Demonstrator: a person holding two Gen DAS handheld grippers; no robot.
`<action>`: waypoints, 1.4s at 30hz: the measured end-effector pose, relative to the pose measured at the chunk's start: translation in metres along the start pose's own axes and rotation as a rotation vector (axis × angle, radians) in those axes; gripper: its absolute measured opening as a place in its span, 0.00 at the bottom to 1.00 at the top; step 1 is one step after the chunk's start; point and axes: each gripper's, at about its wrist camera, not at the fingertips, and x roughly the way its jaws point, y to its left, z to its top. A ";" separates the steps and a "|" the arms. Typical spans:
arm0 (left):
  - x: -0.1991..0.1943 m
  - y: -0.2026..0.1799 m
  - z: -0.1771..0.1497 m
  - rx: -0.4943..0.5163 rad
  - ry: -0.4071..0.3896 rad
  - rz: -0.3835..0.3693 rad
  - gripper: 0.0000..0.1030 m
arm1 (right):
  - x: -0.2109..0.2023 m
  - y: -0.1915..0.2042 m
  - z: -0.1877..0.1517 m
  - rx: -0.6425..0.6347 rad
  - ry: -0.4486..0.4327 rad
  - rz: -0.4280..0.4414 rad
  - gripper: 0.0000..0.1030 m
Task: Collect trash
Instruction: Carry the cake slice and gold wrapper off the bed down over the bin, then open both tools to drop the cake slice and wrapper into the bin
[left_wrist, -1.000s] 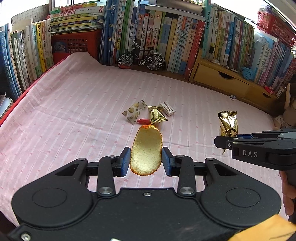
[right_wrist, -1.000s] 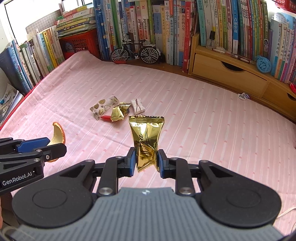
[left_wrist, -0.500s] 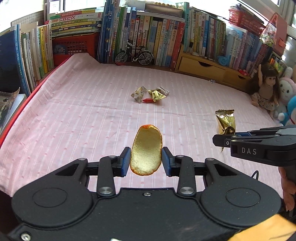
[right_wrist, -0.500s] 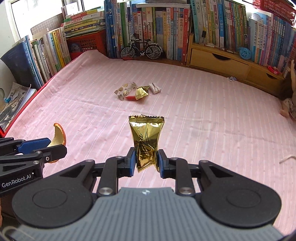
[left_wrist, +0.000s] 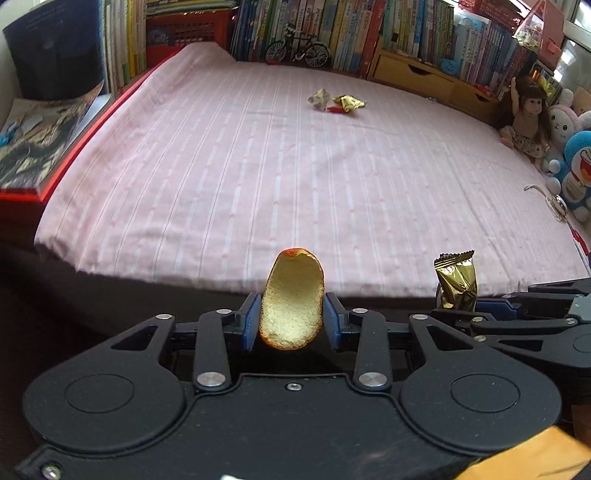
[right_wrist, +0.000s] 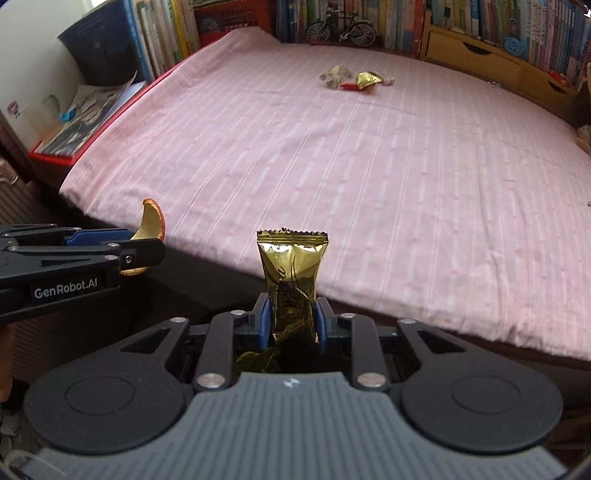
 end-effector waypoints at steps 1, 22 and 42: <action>0.001 0.005 -0.008 -0.010 0.013 0.003 0.33 | 0.002 0.005 -0.005 -0.006 0.012 0.006 0.29; 0.072 0.045 -0.109 -0.085 0.216 0.075 0.34 | 0.096 0.044 -0.073 0.032 0.237 0.059 0.30; 0.066 0.036 -0.088 -0.073 0.193 0.104 0.73 | 0.086 0.029 -0.060 0.072 0.208 0.068 0.62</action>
